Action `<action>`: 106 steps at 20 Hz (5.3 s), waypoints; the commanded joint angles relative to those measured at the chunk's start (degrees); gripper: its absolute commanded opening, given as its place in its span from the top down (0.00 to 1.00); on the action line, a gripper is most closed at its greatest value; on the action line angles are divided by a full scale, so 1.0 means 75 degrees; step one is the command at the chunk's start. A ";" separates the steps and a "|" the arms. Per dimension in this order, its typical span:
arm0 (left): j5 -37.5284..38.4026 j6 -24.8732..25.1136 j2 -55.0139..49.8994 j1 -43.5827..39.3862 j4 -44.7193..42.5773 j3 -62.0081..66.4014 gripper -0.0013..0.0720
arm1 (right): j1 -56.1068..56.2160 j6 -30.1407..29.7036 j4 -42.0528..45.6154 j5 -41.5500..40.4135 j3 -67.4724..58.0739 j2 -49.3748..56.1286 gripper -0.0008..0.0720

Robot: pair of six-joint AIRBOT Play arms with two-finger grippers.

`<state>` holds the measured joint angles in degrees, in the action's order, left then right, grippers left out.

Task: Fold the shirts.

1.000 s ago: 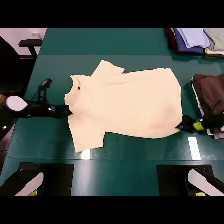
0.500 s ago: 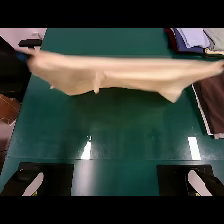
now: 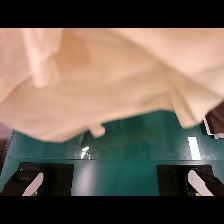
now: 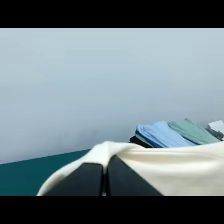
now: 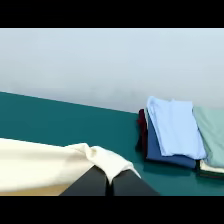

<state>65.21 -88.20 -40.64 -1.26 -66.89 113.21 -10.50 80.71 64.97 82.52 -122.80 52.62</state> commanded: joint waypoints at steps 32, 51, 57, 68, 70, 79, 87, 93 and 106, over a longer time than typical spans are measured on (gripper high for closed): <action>0.0831 0.0912 -0.6811 0.0000 -0.0256 -0.4829 0.94 | 0.1247 0.0026 0.1084 -0.0944 0.6324 0.4470 0.97; 0.1090 -0.0612 -0.1230 0.0000 -0.0096 -1.1054 0.30 | 0.1070 -0.0239 0.0676 -0.0277 0.8274 0.1212 0.48; -0.0434 -0.0108 -0.1186 -0.0003 0.1309 -1.2027 0.30 | 0.1157 -0.0312 0.0673 -0.0198 0.8268 0.1212 0.48; -0.0271 -0.0131 -0.1183 -0.0851 0.1134 -1.1491 0.95 | -0.0221 -0.0318 0.1381 0.0880 0.8440 0.1183 0.27; -0.0073 -0.0125 -0.1183 -0.0851 0.1093 -1.1074 0.95 | -0.0868 -0.0315 0.1332 0.0825 0.9200 0.1035 0.19; -0.0006 -0.0119 -0.1183 -0.0851 0.1096 -1.0701 0.95 | -0.1303 -0.0312 0.0670 0.0723 1.2106 0.1827 0.35; 0.1515 -0.0050 -0.0973 -0.0851 0.0691 -1.0695 0.95 | -0.0420 -0.0306 0.0912 0.0944 1.1167 0.0892 0.97; 0.2841 -0.0930 0.0653 -0.0851 0.0568 -0.9967 0.95 | -0.0417 0.0041 0.1958 0.1903 1.0599 -0.0857 0.97; -0.0796 -0.0370 -0.3722 -0.0842 -0.1431 -0.6741 0.95 | 0.1341 0.0248 0.1853 0.0245 0.6411 0.3797 0.97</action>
<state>67.02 -92.66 -59.83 -7.62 -75.70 57.10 -2.26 82.35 78.87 85.52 -67.09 72.16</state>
